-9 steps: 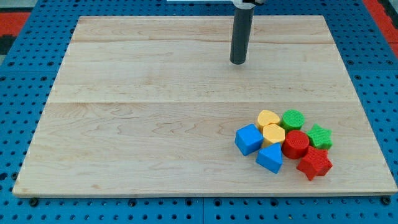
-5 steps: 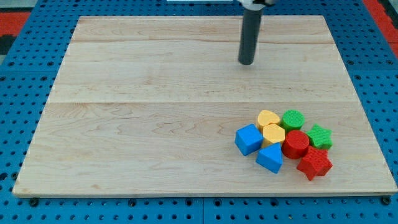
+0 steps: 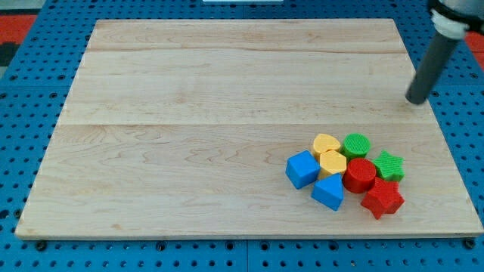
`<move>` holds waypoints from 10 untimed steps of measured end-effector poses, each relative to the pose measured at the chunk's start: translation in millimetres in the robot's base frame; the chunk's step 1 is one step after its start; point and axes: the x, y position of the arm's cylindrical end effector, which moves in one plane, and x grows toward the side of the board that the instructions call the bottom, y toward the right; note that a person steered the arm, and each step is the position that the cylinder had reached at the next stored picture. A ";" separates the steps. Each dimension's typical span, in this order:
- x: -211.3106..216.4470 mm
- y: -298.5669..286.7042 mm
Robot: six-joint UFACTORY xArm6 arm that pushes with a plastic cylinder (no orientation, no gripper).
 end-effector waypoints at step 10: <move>143.7 -104.2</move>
